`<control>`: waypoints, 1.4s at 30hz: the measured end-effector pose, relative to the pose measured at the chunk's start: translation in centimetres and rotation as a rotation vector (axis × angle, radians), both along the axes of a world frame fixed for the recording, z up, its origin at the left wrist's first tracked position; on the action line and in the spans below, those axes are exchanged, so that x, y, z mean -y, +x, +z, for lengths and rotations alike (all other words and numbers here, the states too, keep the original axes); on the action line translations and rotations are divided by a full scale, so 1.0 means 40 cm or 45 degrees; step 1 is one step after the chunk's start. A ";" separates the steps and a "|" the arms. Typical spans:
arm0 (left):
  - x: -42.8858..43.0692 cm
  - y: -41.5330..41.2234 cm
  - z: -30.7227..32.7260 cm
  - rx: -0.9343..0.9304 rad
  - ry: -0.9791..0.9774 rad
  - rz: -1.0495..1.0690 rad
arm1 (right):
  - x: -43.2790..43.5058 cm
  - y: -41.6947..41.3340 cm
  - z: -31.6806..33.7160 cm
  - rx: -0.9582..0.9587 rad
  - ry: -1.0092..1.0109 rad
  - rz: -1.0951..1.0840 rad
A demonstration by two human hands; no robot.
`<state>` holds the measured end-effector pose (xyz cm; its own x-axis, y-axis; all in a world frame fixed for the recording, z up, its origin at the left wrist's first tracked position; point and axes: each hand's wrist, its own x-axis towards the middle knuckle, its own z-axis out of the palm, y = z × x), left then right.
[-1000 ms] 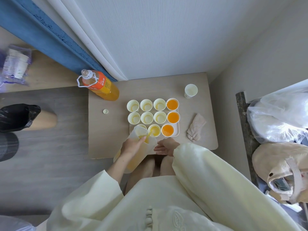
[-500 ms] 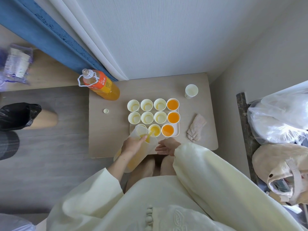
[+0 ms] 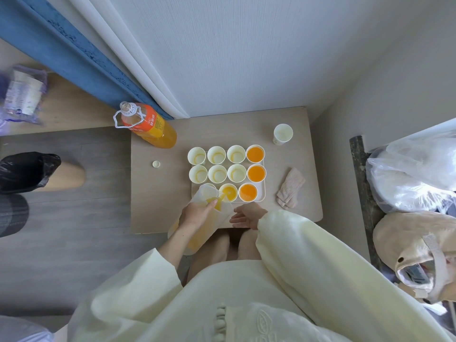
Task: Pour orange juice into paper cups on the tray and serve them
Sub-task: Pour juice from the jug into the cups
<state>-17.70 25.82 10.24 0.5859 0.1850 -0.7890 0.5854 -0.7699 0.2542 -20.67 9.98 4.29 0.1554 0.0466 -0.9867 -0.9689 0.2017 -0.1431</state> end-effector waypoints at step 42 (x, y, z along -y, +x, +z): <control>0.012 0.006 0.008 -0.028 0.045 -0.021 | 0.011 -0.004 0.018 0.018 -0.038 0.034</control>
